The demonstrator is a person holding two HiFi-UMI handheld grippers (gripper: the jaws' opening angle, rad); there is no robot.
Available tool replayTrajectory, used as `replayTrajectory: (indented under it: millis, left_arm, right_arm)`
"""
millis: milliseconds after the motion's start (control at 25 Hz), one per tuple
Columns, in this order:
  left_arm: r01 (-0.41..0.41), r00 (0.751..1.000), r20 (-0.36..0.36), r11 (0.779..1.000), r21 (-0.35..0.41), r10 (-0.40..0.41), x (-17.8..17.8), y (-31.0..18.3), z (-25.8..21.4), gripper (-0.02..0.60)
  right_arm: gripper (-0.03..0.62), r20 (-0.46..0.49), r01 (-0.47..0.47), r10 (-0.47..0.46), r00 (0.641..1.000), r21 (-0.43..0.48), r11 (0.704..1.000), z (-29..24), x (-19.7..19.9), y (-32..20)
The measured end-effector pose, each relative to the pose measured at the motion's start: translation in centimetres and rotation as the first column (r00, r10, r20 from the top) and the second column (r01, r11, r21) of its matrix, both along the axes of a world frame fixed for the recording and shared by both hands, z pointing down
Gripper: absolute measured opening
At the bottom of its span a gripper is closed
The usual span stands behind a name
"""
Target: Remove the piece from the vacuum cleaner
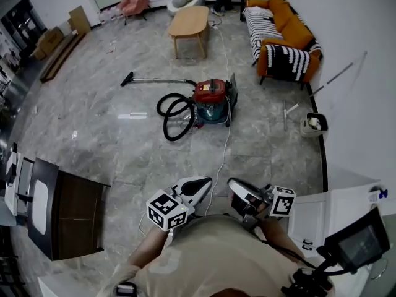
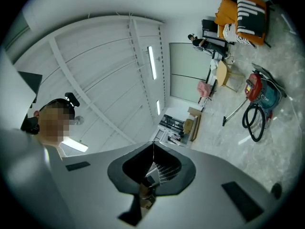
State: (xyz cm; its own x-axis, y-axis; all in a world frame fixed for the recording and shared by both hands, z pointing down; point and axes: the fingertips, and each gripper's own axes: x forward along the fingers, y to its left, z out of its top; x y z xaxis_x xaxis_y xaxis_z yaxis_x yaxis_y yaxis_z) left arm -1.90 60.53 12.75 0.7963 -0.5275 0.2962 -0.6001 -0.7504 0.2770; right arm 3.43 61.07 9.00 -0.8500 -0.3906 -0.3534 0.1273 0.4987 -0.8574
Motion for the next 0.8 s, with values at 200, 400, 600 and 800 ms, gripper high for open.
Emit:
replayTrajectory:
  millis: [200, 400, 600, 800]
  left_arm:
    - [-0.007, 1.0, -0.024, 1.0, -0.012, 0.007, -3.4, -2.8, 0.4, 0.003]
    - [-0.029, 0.998, -0.055, 1.0, 0.001, 0.029, -7.8, -6.3, -0.1, 0.003]
    - [-0.01, 0.996, -0.089, 1.0, 0.023, 0.012, -13.7, -9.7, -0.8, 0.003]
    - [-0.005, 0.994, -0.112, 1.0, 0.018, 0.007, -17.2, -12.6, -1.4, 0.003]
  right_arm:
    - [0.003, 0.009, -0.04, 0.04, 0.999, -0.063, 0.997, 0.8, -2.3, -2.8]
    - [0.003, -0.02, -0.07, 0.069, 0.997, -0.066, 0.995, 0.5, -6.6, -5.9]
    - [0.003, -0.09, -0.078, 0.07, 0.993, -0.079, 0.994, 0.5, -11.6, -7.9]
    - [0.003, -0.129, -0.118, 0.111, 0.985, -0.05, 0.992, -1.2, -14.0, -10.2]
